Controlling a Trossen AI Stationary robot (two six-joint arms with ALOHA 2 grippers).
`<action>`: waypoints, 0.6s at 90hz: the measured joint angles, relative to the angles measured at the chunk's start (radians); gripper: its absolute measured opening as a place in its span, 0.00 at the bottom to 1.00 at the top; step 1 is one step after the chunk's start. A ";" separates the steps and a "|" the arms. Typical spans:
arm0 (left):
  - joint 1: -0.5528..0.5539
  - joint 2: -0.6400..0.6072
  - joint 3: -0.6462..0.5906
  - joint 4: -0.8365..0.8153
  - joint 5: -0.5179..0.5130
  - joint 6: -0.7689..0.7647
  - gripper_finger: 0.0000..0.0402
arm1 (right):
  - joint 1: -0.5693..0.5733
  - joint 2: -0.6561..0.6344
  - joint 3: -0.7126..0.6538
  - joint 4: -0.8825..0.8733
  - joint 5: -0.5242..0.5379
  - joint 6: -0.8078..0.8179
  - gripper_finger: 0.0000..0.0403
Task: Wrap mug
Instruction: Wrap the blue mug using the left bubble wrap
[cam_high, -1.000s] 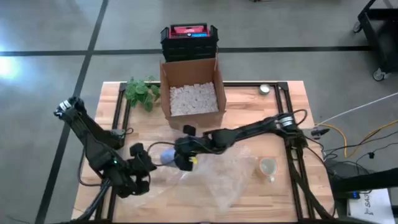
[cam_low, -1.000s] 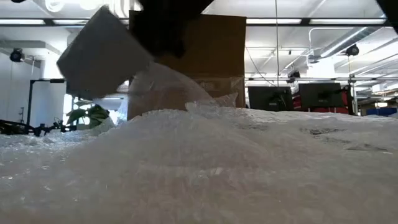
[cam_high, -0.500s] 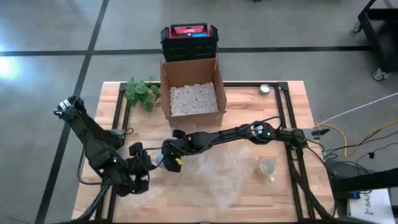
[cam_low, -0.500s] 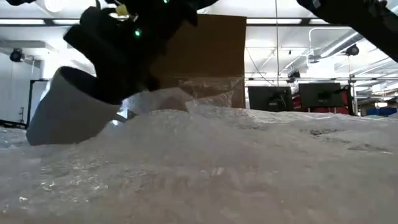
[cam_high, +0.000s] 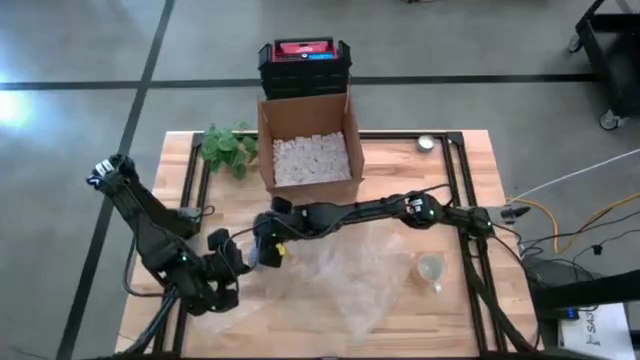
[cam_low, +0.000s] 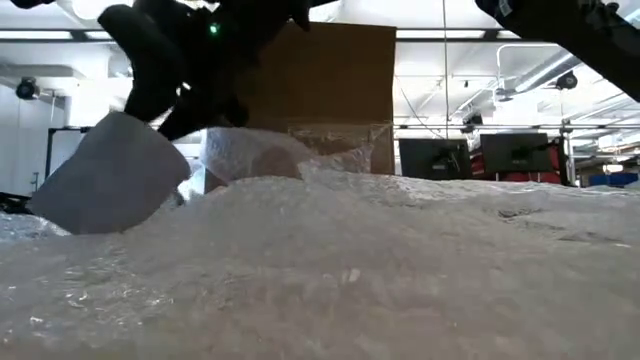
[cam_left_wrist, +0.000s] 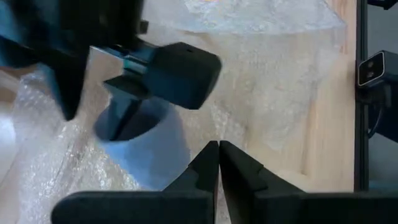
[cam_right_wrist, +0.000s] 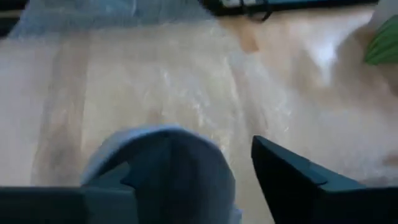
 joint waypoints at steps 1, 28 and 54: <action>0.000 0.000 0.000 0.000 0.000 0.000 0.00 | 0.001 0.000 0.001 0.004 -0.001 -0.001 0.56; 0.000 0.000 0.000 0.000 0.000 0.000 0.00 | 0.008 -0.003 0.003 0.012 -0.082 -0.014 0.61; 0.000 0.000 0.000 0.004 0.000 0.000 0.00 | 0.035 -0.003 0.001 -0.017 -0.094 -0.041 0.56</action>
